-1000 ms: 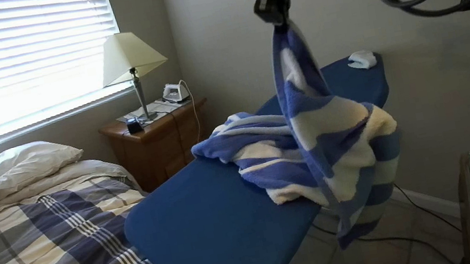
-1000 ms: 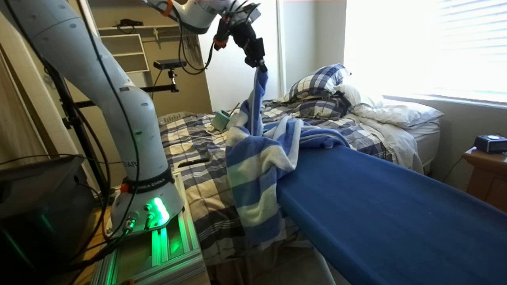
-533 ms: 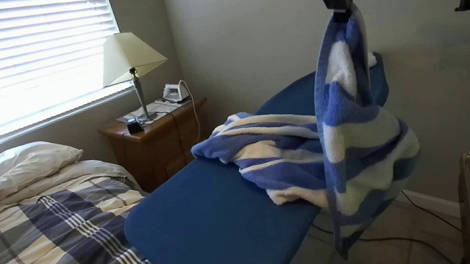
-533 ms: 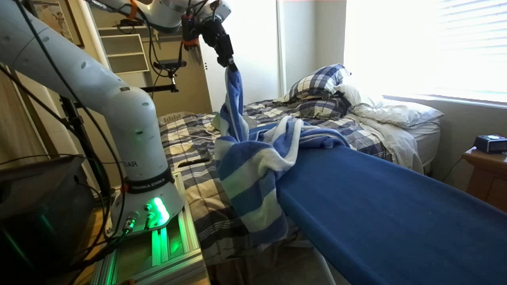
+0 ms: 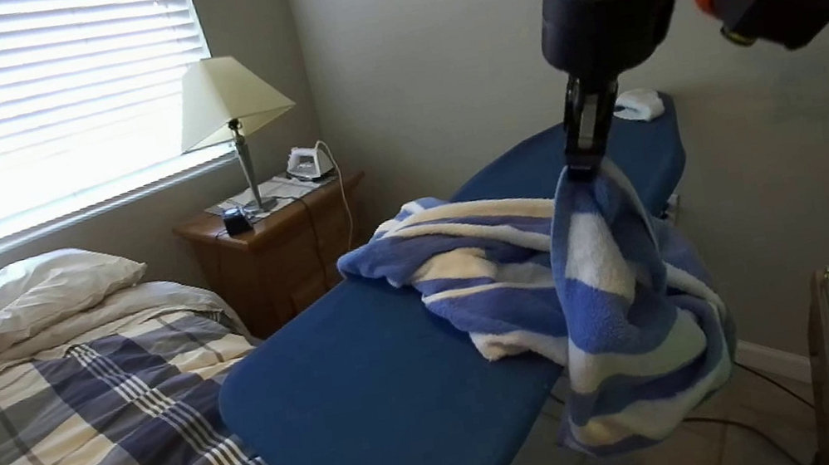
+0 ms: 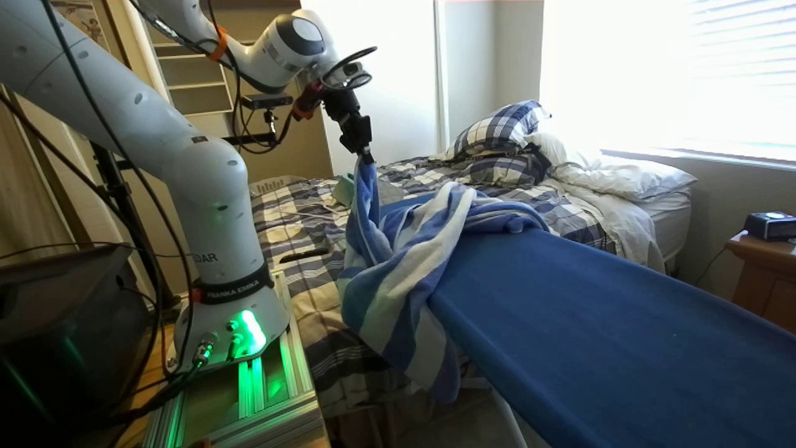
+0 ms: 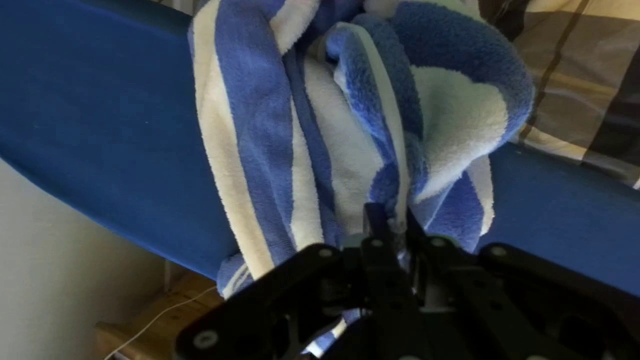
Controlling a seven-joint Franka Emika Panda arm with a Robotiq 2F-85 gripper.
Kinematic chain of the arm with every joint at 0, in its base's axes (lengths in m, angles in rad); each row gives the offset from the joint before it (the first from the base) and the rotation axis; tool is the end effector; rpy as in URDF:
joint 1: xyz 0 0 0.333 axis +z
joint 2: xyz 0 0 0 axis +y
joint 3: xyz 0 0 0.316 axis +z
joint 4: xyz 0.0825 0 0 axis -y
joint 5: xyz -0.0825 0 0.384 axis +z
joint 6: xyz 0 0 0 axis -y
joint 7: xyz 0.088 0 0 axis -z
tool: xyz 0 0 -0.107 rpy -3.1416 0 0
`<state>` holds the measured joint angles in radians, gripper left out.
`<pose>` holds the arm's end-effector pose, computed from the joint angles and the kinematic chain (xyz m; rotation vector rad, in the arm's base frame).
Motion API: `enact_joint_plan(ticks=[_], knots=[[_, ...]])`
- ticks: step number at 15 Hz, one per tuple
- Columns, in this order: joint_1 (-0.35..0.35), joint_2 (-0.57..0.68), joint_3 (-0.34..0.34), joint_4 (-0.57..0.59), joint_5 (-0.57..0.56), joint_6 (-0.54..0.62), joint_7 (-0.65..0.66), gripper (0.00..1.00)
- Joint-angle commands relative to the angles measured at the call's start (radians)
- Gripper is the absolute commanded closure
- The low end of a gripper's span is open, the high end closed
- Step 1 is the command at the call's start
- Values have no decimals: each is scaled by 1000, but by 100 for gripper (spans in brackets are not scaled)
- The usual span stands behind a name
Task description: Unfold the towel
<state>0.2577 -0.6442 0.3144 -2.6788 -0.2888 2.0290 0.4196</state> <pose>0.3023 0.1709 0.4250 2.7011 0.3033 0.2237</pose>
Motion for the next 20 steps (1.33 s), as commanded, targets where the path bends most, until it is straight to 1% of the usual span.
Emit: enact_joint_plan(ticks=[1, 6, 7, 8, 9, 10, 14, 17, 18, 19, 20], knots=[[-14, 112, -22, -13, 36, 167, -83, 98], [-16, 284, -23, 28, 32, 361, -176, 98], [-16, 311, -23, 41, 39, 377, -187, 67], [-50, 320, -2, 52, -9, 364, -141, 64], [-69, 318, 3, 59, -26, 361, -109, 59], [-111, 294, 22, 62, -88, 350, -32, 53], [-206, 266, 23, 101, -192, 325, 105, 25], [-275, 296, 14, 135, -259, 340, 176, 4], [-297, 318, 9, 150, -283, 359, 193, 0], [-316, 339, 5, 164, -305, 377, 217, 0], [-319, 361, -11, 177, -298, 405, 214, 0]])
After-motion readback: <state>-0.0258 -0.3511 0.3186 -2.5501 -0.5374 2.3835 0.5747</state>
